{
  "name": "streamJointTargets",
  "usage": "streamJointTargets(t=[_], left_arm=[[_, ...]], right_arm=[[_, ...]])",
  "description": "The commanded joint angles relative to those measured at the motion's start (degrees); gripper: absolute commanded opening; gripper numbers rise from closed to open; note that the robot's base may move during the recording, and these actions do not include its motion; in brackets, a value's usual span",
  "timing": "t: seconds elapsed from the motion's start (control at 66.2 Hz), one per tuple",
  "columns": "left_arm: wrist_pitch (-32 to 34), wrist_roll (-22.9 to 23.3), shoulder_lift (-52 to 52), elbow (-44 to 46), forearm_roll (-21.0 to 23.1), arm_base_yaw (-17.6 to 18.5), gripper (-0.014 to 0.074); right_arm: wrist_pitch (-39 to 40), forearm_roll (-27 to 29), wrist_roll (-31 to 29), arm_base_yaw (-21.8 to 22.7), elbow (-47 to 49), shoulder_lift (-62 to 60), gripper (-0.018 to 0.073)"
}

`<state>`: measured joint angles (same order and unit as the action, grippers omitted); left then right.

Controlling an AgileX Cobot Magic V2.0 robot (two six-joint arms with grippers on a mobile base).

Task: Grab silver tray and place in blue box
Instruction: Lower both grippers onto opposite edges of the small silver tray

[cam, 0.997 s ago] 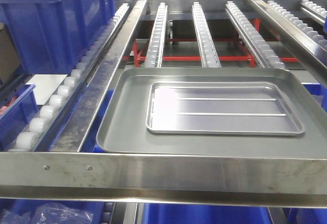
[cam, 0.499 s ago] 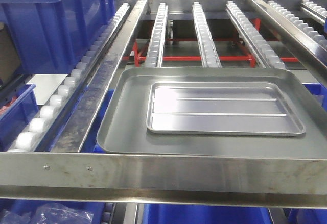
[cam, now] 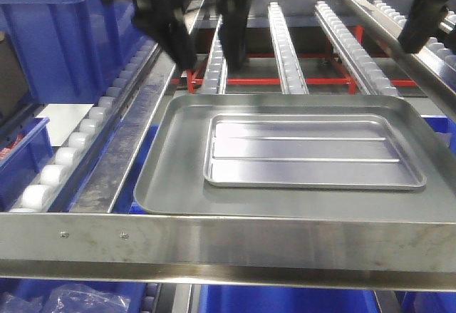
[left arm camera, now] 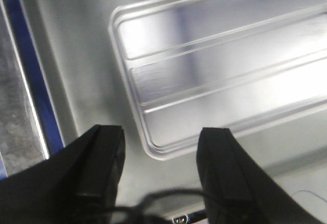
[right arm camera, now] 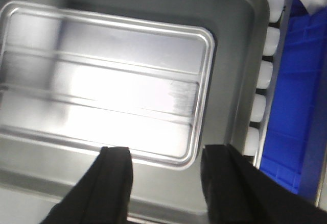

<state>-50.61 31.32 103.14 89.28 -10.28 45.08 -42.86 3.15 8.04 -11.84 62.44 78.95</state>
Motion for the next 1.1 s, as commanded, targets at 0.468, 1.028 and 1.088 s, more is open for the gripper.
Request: streamJointTargets(t=[0.468, 1.028, 1.088], left_arm=[[2.5, 5.5, 6.5, 5.3, 2.6, -4.6, 0.0253], [5.3, 5.5, 9.9, 5.4, 3.3, -5.0, 0.0253], [5.3, 5.5, 9.9, 5.4, 3.3, -5.0, 0.0253]], right_arm=[[4.3, 0.0, 0.3, 3.1, 4.4, 12.6, 0.0426], [9.3, 0.0, -1.1, 3.1, 4.4, 19.8, 0.0426], [9.4, 0.0, -1.1, 3.1, 4.4, 20.3, 0.0426]])
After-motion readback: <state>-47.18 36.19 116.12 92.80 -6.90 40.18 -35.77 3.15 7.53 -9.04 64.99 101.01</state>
